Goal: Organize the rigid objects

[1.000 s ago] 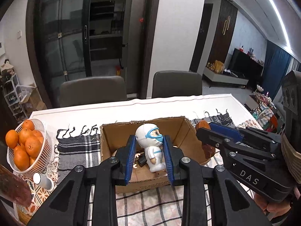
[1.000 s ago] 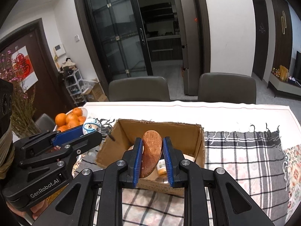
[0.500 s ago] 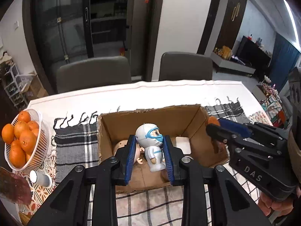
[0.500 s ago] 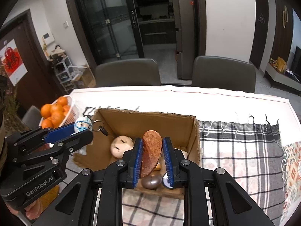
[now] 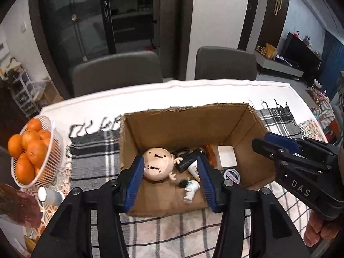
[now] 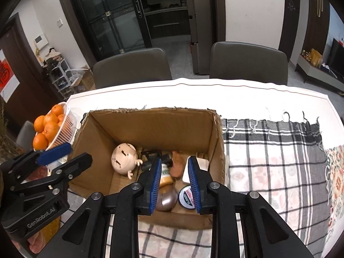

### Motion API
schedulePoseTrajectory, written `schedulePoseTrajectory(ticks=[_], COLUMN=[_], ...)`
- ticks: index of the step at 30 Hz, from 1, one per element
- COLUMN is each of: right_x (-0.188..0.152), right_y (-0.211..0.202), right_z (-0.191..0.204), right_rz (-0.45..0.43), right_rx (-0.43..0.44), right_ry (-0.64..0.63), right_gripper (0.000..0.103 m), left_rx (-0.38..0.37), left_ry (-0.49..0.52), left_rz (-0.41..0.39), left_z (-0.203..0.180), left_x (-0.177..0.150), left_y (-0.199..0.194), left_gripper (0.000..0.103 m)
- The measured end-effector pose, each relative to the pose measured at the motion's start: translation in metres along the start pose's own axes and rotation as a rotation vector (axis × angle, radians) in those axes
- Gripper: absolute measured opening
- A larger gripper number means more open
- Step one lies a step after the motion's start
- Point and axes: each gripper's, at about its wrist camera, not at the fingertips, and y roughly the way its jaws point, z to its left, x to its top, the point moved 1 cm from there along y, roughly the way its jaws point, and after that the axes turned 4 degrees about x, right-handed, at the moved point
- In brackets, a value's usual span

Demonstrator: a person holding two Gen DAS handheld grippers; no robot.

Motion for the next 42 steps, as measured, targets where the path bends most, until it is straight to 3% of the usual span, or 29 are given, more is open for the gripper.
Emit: schedulePoseTrajectory(ticks=[5, 11, 16, 28, 31, 42], right_x=[-0.013, -0.035, -0.062, -0.137, -0.155, -0.217], right_y=[-0.022, -0.065, -0.107, -0.185, -0.196, -0.222], right_z=[0.004, 0.01, 0.017, 0.051, 0.057, 0.068], right_rz=[-0.061, -0.164, -0.251, -0.429, -0.455, -0.485], right_rx=[-0.007, -0.042, -0.07, -0.159, -0.187, -0.217], right_ry=[0.001, 0.018, 0.016, -0.05, -0.063, -0.075], right_gripper=[0.031, 0.035, 0.037, 0.065, 0.07, 0.073], left_rx=[0.04, 0.077, 0.106, 0.224, 0.249, 0.257], left_ry=[-0.031, -0.058, -0.061, -0.079, -0.079, -0.099], left_rz=[-0.073, -0.164, -0.26, -0.437, -0.471, -0.498], left_z=[0.002, 0.002, -0.001, -0.004, -0.007, -0.014], left_x=[-0.011, -0.03, -0.059, -0.14, -0.158, -0.222], left_y=[-0.03, -0.072, -0.113, -0.196, -0.209, -0.234], left_gripper=[0.061, 0.064, 0.072, 0.101, 0.103, 0.103])
